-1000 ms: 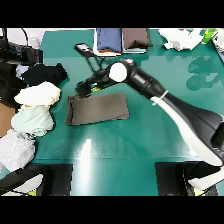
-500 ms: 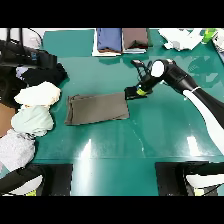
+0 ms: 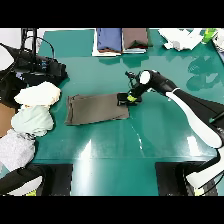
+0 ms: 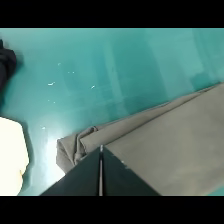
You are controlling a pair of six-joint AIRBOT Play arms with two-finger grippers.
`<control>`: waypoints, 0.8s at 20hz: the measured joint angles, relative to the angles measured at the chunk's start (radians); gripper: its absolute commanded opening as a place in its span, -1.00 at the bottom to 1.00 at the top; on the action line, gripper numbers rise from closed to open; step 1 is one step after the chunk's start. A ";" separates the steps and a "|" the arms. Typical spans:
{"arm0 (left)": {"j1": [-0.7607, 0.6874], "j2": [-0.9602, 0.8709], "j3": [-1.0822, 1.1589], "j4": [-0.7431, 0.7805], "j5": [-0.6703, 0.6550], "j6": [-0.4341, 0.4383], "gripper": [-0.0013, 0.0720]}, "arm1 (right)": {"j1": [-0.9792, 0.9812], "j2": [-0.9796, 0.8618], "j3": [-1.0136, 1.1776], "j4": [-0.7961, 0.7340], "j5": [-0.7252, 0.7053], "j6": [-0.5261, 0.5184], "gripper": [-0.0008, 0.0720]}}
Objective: Fold the shirts.
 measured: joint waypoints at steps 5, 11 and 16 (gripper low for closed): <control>-0.001 0.000 -0.002 -0.001 -0.018 0.000 -0.89 | 0.033 -0.080 0.089 -0.018 0.011 0.008 -0.93; -0.093 0.000 -0.002 -0.011 -0.019 -0.003 -0.89 | -0.068 0.048 0.108 -0.191 0.035 0.018 -0.93; -0.182 0.000 -0.002 -0.011 -0.013 -0.003 -0.89 | -0.362 0.248 0.078 -0.389 0.135 0.021 -0.93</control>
